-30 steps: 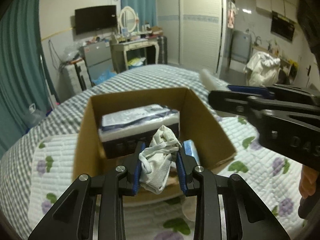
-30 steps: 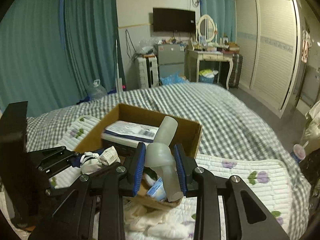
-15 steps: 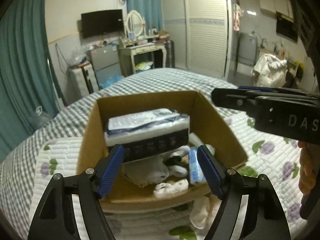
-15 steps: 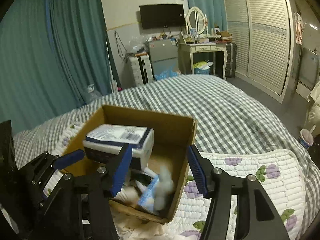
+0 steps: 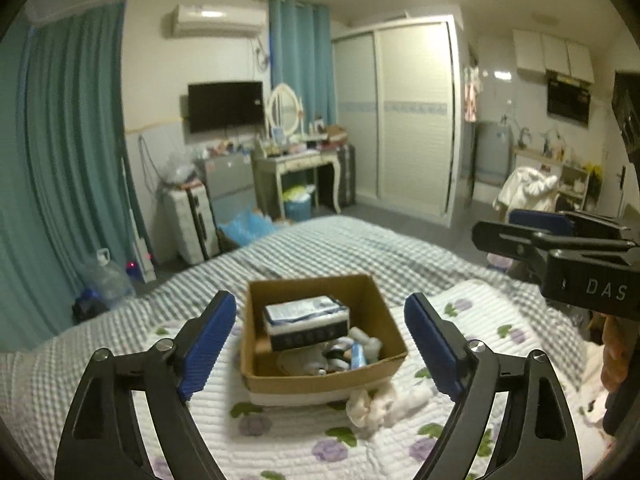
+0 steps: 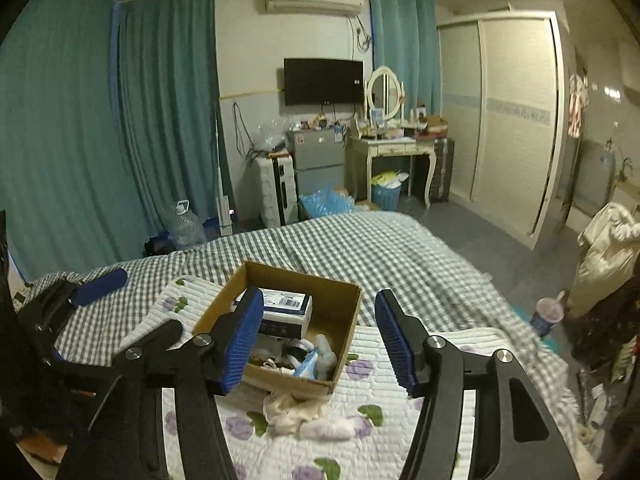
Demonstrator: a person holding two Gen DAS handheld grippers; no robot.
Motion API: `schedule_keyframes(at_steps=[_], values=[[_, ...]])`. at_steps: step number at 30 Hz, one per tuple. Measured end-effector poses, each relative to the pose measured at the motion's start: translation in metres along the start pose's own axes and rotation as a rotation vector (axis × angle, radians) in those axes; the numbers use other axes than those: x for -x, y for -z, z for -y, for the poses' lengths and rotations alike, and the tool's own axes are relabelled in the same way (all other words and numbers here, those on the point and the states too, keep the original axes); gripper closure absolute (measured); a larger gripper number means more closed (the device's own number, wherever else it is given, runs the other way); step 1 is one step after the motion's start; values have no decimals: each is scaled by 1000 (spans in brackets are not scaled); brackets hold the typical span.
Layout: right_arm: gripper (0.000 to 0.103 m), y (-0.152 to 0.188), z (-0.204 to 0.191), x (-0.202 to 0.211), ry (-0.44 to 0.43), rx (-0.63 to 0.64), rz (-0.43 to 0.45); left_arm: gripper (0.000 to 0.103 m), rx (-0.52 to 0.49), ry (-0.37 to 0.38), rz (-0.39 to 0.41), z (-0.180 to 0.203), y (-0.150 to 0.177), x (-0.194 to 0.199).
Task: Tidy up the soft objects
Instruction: 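Move both tools back toward the last items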
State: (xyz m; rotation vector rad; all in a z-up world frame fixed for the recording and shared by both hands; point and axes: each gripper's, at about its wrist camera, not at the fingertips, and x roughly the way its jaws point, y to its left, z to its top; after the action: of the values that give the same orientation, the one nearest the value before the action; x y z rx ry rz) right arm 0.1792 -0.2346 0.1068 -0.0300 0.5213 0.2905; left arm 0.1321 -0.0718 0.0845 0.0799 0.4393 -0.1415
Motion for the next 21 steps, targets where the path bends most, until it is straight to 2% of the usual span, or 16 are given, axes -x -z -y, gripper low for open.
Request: schedule_keyframes(at_steps=[5, 9, 12, 21], values=[[39, 6, -12, 40, 10, 32, 14, 15, 2, -31, 18, -5, 8, 36], [38, 21, -17, 49, -4, 35, 3, 15, 6, -51, -8, -10, 28, 37], [38, 38, -17, 38, -14, 44, -25, 15, 5, -86, -37, -13, 53, 25], [38, 111, 0, -52, -24, 74, -148, 15, 91, -82, -177, -8, 127, -42]])
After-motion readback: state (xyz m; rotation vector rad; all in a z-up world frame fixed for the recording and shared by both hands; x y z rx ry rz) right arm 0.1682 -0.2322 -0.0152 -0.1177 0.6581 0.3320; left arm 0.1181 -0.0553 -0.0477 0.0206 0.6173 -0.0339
